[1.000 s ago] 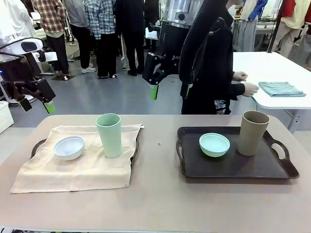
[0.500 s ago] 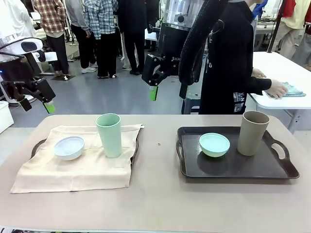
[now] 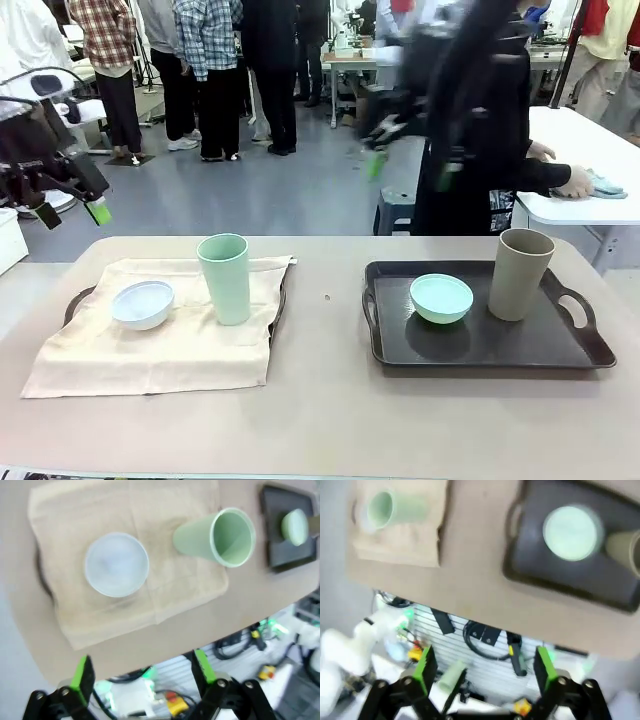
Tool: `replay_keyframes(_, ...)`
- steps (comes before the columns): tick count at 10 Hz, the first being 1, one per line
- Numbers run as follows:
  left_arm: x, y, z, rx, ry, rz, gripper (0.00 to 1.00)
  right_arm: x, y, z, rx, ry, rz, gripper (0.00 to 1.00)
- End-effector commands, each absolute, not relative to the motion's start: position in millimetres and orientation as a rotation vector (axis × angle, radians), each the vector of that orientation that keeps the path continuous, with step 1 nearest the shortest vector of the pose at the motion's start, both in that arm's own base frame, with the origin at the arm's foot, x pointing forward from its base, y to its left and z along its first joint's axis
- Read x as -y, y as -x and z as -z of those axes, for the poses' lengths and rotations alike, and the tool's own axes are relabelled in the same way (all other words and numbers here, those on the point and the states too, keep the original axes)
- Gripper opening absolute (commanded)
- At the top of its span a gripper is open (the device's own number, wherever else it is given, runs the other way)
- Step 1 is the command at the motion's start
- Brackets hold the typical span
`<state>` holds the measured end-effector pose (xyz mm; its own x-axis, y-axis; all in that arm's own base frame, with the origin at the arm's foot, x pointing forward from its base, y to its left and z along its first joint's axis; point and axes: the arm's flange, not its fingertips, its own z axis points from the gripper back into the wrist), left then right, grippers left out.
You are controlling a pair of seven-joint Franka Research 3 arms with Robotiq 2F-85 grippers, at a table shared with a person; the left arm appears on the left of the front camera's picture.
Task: Set up a tray with a mat and arrange the tableware.
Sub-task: Pick up the Picnic Bowl and Reusable plastic cup from the Handle tray in front of the human's position and hold them in the air.
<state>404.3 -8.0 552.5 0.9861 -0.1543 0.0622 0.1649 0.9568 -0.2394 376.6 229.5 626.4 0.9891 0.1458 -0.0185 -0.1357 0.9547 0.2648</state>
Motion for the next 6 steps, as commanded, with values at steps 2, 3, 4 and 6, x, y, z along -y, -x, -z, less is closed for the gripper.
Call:
replay_keyframes(2, -25.7, -398.4, -553.6, 0.029, 0.381, 0.074, 1.00, -60.9, -317.9, -606.2, -0.051, -0.287, 0.288, 1.00)
replay_keyframes(3, -29.2, -400.5, -548.5, 0.023, 0.406, 0.072, 1.00, -16.2, -302.5, -601.6, -0.050, -0.269, 0.387, 1.00)
replay_keyframes(4, -27.7, -400.7, -549.2, 0.015, 0.437, 0.071, 1.00, 12.5, -288.0, -593.7, -0.033, -0.228, 0.392, 1.00)
replay_keyframes(6, -34.0, -398.9, -551.0, 0.018, 0.396, 0.051, 1.00, 10.8, -293.4, -599.9, -0.047, -0.270, 0.383, 1.00)
